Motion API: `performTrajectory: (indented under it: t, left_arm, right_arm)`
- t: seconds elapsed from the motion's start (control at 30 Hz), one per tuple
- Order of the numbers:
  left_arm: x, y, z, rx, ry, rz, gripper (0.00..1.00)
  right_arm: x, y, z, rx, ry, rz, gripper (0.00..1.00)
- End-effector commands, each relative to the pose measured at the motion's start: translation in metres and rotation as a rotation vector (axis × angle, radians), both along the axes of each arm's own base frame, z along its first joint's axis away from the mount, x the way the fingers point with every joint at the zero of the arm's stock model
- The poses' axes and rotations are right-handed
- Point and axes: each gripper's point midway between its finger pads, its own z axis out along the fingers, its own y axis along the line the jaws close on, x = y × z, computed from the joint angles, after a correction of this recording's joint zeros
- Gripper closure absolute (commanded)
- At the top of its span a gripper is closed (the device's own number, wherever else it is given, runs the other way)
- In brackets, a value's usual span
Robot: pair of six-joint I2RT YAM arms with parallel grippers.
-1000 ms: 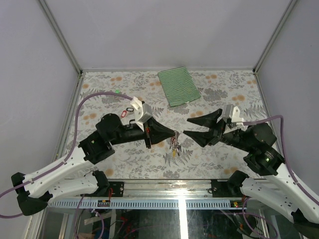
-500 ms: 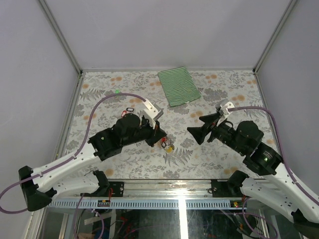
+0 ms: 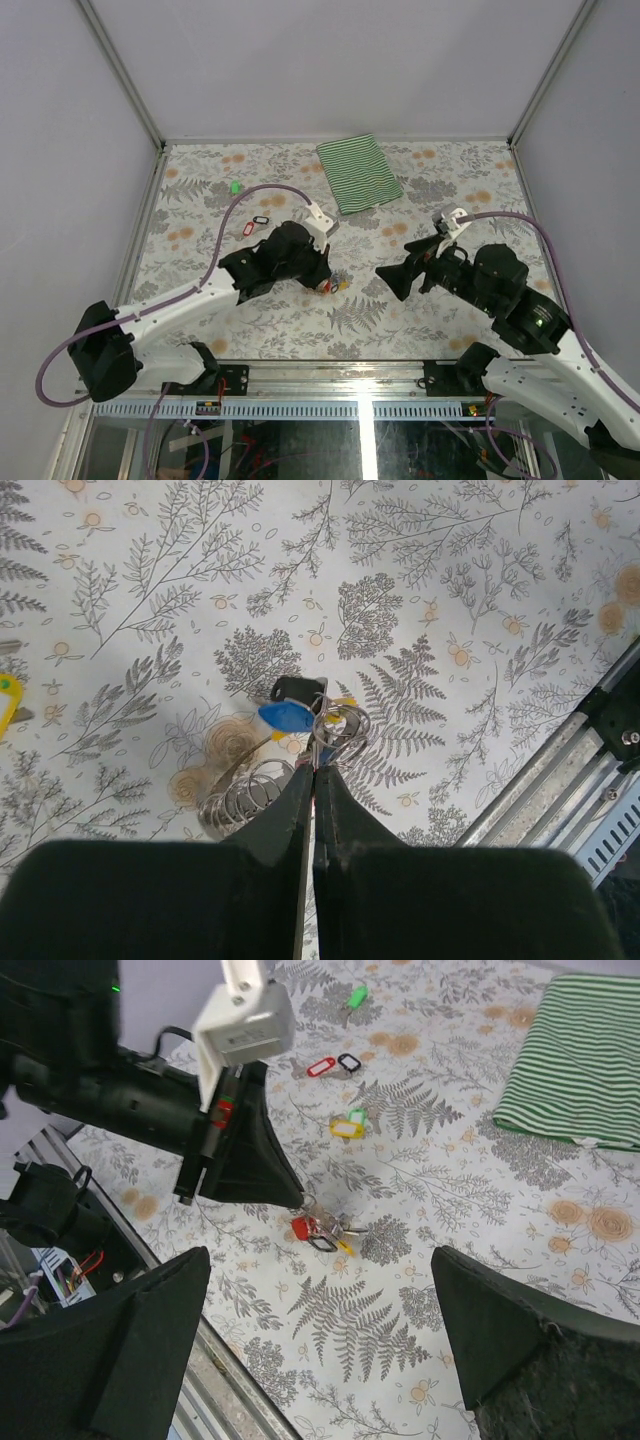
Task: Put the keys on the keyring
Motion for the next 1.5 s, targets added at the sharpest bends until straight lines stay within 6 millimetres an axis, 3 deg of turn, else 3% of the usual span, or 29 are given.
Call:
performTrajectory:
  t: [0.0, 0.43, 0.6, 0.73, 0.93, 1.1, 1.3, 1.47]
  left_arm:
    - [0.017, -0.021, 0.011, -0.094, -0.045, -0.019, 1.0]
    - [0.069, -0.061, -0.044, -0.006, -0.01, -0.077, 1.0]
    - [0.09, -0.064, -0.052, -0.011, -0.025, -0.069, 0.84]
    - [0.097, -0.058, -0.036, -0.063, -0.05, -0.052, 0.67]
    - [0.096, -0.024, 0.033, -0.192, -0.189, 0.041, 0.48]
    - [0.079, 0.024, 0.088, -0.302, -0.325, 0.206, 0.24]
    - [0.057, 0.091, 0.114, -0.366, -0.396, 0.455, 0.0]
    - [0.043, 0.136, 0.107, -0.383, -0.419, 0.63, 0.0]
  right_arm:
    - [-0.001, -0.006, 0.013, 0.042, -0.028, -0.025, 0.01]
    - [0.012, -0.024, -0.024, -0.016, 0.082, -0.185, 0.01]
    - [0.016, -0.031, -0.039, -0.082, 0.101, -0.218, 0.01]
    - [0.021, -0.036, -0.041, -0.104, 0.105, -0.256, 0.01]
    - [0.028, -0.053, -0.023, -0.105, 0.007, -0.327, 0.01]
    - [0.03, -0.076, -0.002, -0.078, -0.105, -0.407, 0.01]
    - [0.025, -0.102, 0.015, 0.003, -0.201, -0.492, 0.01]
    - [0.026, -0.119, 0.009, 0.013, -0.212, -0.573, 0.01]
